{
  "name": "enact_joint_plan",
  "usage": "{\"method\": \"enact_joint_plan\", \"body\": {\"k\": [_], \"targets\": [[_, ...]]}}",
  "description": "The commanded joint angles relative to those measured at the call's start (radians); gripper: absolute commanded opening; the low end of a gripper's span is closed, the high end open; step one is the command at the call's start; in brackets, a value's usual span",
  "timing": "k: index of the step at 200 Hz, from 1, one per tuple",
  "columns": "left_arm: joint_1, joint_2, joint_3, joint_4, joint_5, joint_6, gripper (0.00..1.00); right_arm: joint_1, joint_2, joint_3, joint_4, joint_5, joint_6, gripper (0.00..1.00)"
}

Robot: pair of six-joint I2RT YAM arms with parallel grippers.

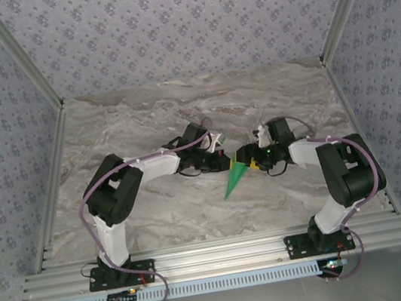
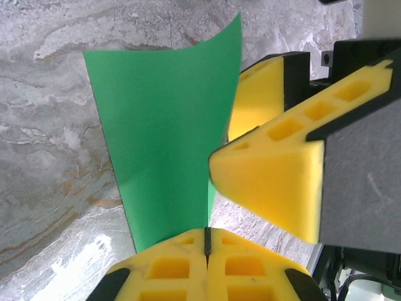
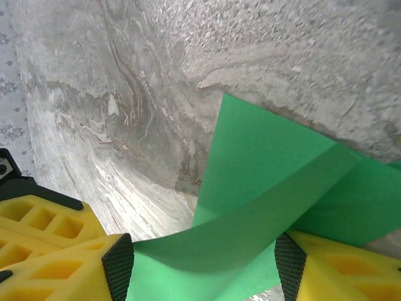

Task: Fold a paper plane with a square sheet of paper (fold left side to right side)
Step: Fold the wing for the fifth time at the center of the table.

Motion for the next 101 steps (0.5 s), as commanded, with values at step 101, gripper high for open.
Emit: {"method": "enact_joint_plan", "body": {"k": [101], "targets": [[0.012, 0.075, 0.057, -0.004, 0.054, 0.036, 0.01, 0.007, 0.06, 0.034, -0.14, 0.07, -0.069, 0.67]]}}
